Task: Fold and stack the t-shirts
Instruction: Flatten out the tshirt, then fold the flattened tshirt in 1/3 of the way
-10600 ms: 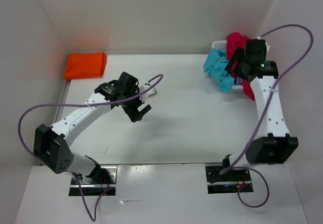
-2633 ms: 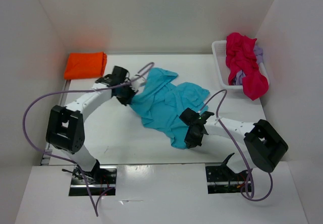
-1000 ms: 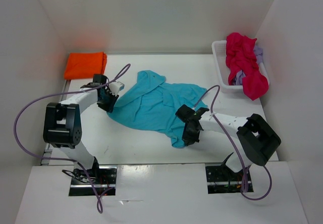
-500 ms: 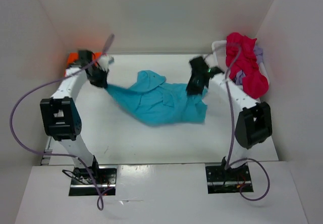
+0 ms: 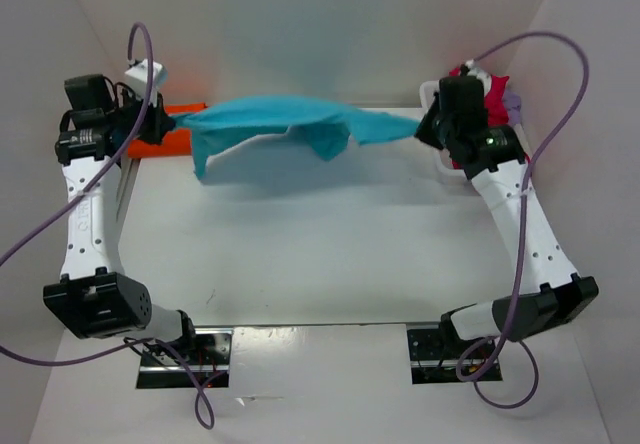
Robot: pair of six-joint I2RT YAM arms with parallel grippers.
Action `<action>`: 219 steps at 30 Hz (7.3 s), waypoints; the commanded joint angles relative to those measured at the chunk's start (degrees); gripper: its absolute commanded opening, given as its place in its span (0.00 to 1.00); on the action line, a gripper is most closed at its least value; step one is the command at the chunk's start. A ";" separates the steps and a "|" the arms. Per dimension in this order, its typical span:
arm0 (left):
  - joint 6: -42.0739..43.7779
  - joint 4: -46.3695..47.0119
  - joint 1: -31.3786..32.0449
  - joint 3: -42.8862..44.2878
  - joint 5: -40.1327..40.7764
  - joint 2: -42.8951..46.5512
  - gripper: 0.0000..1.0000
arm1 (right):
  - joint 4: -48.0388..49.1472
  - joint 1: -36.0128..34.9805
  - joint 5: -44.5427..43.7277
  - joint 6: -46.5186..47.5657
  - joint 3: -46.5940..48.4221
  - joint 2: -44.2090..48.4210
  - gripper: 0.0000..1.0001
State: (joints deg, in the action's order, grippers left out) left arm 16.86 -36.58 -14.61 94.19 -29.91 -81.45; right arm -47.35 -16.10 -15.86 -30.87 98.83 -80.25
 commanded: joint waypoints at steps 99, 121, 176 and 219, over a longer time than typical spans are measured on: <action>-0.08 -12.39 11.62 42.16 6.09 -27.19 0.00 | -9.09 9.16 -5.41 4.59 22.59 -8.12 0.00; 12.49 -6.92 9.43 -32.66 21.47 -11.80 0.00 | -10.65 -3.50 6.89 -10.70 -38.53 12.14 0.00; 31.48 2.37 8.28 -23.97 14.95 -9.60 0.97 | 5.52 0.45 1.17 7.58 -14.54 -25.31 0.00; 14.44 -5.62 9.51 -14.31 13.74 -24.90 0.00 | 5.52 0.45 -4.53 7.05 -14.28 -22.59 0.00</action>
State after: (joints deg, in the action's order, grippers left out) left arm 35.88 -43.22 -5.37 76.79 -14.87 -105.91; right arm -43.55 -15.81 -16.91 -24.12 82.81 -106.41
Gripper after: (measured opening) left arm 0.008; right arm 0.005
